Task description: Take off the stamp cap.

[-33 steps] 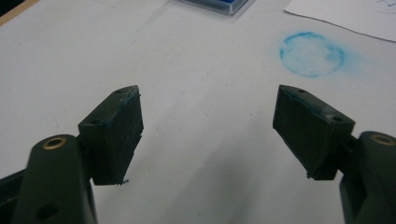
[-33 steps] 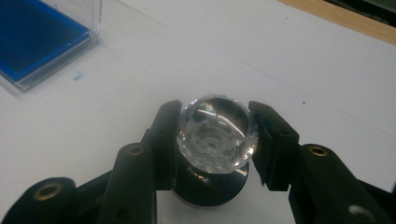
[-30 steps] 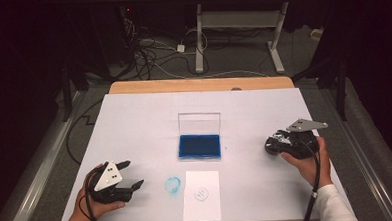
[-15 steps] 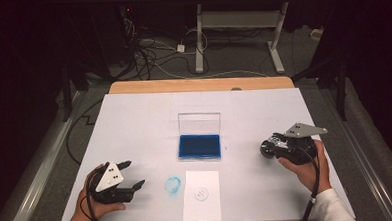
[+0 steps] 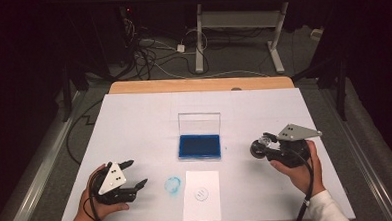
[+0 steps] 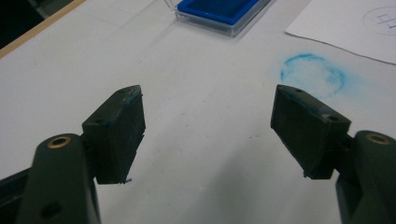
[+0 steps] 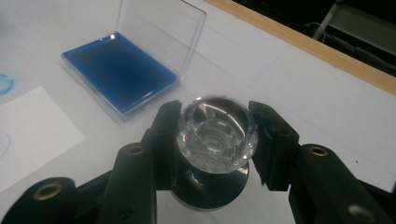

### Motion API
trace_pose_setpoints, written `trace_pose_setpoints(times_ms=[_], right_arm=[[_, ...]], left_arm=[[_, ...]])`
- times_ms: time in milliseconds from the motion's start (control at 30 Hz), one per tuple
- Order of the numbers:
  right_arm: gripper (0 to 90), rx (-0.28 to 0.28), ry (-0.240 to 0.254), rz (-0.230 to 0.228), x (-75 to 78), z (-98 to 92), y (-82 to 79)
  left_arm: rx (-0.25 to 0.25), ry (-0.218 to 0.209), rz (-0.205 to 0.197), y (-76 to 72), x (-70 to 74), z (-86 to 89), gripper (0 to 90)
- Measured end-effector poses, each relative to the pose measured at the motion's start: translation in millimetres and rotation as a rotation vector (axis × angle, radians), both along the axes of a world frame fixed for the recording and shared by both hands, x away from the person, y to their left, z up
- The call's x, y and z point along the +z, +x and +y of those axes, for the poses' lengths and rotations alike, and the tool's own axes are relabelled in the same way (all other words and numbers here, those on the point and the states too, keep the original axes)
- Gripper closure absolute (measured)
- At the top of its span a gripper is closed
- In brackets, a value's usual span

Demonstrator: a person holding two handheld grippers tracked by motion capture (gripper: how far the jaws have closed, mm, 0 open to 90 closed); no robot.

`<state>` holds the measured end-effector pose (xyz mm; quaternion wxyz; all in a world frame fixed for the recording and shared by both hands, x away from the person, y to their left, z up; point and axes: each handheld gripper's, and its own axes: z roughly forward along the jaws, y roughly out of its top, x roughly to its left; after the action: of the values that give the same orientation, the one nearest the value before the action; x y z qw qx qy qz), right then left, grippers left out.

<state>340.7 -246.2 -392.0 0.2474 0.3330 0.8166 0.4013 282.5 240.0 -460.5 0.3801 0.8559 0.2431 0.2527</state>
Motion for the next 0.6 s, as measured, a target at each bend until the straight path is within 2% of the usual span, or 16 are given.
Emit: trace_pose_setpoints(times_ms=[67, 367, 400, 533, 600], right_arm=[[57.3, 0.023, 0.031, -0.012, 5.2, 6.6, -5.8], [57.3, 0.096, 0.054, -0.041, 17.0, 33.1, -14.1], [57.3, 0.113, 0.055, -0.045, 18.5, 40.8, -14.3], [57.2, 0.14, 0.065, -0.045, 18.9, 56.9, -14.0], [57.3, 0.156, 0.075, -0.044, 19.2, 65.7, -14.5]], left_arm=[[-0.008, -0.006, 0.002, 1.0, 1.3, -2.8, 25.2], [-0.03, -0.018, 0.003, 4.8, 5.1, -19.1, 25.2], [-0.043, -0.025, 0.018, 7.1, 5.1, -24.8, 25.2], [-0.07, -0.029, 0.017, 10.7, 6.4, -35.1, 25.2], [-0.092, -0.043, 0.027, 13.7, 7.0, -48.7, 25.2]])
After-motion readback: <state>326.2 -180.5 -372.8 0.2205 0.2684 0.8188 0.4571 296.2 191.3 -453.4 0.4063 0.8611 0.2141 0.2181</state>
